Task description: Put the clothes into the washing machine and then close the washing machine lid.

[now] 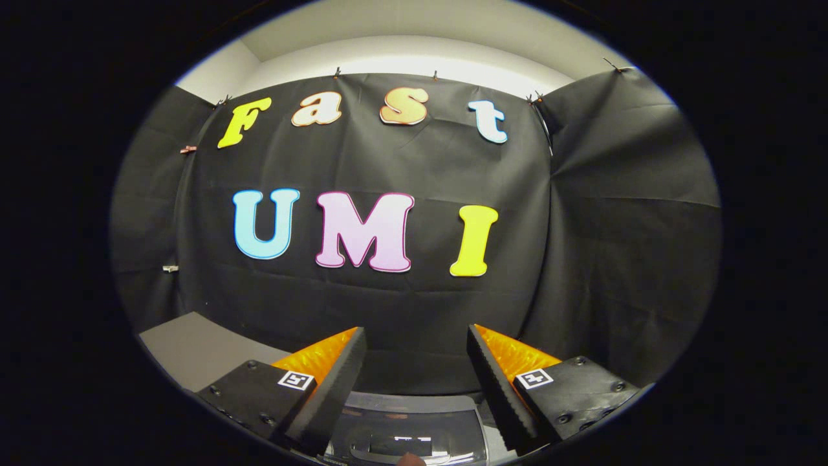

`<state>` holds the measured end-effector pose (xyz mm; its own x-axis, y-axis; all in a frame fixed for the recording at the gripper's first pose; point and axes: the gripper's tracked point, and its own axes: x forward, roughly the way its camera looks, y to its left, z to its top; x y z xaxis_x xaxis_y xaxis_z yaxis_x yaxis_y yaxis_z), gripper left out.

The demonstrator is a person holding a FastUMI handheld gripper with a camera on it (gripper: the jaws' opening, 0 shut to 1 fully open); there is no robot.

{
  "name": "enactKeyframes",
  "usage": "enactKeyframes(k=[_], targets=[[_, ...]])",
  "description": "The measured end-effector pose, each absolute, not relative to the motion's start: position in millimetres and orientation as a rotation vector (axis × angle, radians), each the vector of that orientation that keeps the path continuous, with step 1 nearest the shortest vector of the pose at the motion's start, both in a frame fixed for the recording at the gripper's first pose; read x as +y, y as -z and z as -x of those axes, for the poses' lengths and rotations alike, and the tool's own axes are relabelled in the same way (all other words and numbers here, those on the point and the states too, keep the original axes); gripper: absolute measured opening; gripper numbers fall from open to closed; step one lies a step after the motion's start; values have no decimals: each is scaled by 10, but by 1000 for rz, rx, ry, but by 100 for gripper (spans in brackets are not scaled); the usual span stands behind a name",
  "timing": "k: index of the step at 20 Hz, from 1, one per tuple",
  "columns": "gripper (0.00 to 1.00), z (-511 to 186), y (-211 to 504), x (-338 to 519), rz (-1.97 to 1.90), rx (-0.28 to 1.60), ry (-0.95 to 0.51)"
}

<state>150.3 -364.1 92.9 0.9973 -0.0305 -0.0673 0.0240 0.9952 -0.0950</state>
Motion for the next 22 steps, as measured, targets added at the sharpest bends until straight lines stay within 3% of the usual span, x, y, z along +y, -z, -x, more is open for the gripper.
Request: enactKeyframes(k=[11, 22], targets=[[97, -1289, -1364, -3527, 56, -54, -16], [97, -1240, -1389, -3366, 85, -43, -42]])
